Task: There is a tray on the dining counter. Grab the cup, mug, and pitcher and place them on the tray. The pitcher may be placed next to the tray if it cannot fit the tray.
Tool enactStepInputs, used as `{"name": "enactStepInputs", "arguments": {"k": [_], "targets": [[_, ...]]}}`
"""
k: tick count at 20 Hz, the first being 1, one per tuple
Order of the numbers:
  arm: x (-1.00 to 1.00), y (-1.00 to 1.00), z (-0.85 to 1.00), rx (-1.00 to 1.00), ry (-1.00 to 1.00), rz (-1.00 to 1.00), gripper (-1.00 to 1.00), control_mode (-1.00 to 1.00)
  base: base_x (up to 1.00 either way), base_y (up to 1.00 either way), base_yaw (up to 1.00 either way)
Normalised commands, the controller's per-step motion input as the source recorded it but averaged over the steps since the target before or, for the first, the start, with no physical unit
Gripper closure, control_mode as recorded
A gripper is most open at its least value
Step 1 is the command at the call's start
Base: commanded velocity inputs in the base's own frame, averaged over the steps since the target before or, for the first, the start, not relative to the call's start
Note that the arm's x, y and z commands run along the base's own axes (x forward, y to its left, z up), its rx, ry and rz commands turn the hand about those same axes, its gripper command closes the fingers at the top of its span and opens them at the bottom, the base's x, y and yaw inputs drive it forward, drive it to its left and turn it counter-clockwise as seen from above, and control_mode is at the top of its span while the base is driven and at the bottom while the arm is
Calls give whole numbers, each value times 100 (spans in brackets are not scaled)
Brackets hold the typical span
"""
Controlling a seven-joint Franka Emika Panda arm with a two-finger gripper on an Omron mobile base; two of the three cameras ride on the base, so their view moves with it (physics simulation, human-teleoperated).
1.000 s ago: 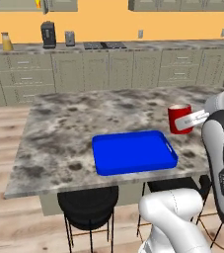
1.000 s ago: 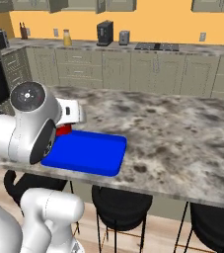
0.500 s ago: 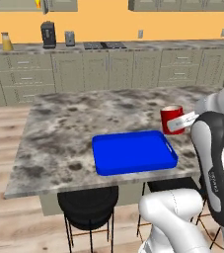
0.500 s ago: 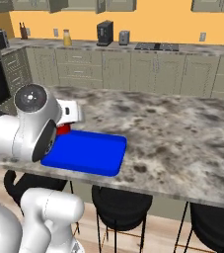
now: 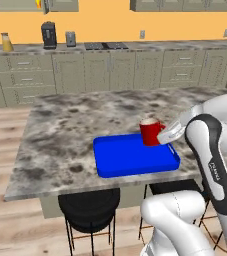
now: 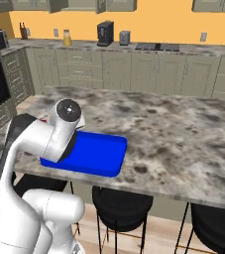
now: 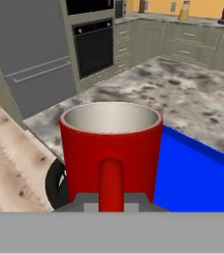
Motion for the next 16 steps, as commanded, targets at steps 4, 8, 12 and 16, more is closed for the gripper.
{"name": "enactStepInputs", "arguments": {"k": [4, 8, 12, 16], "targets": [[76, 2, -19, 3, 3, 18, 100, -100, 0, 0, 0], [90, 0, -15, 0, 4, 0, 100, -100, 0, 0, 0], [86, 0, -29, 0, 6, 0, 100, -100, 0, 0, 0], [67, 1, -40, 0, 5, 0, 100, -100, 0, 0, 0]]}}
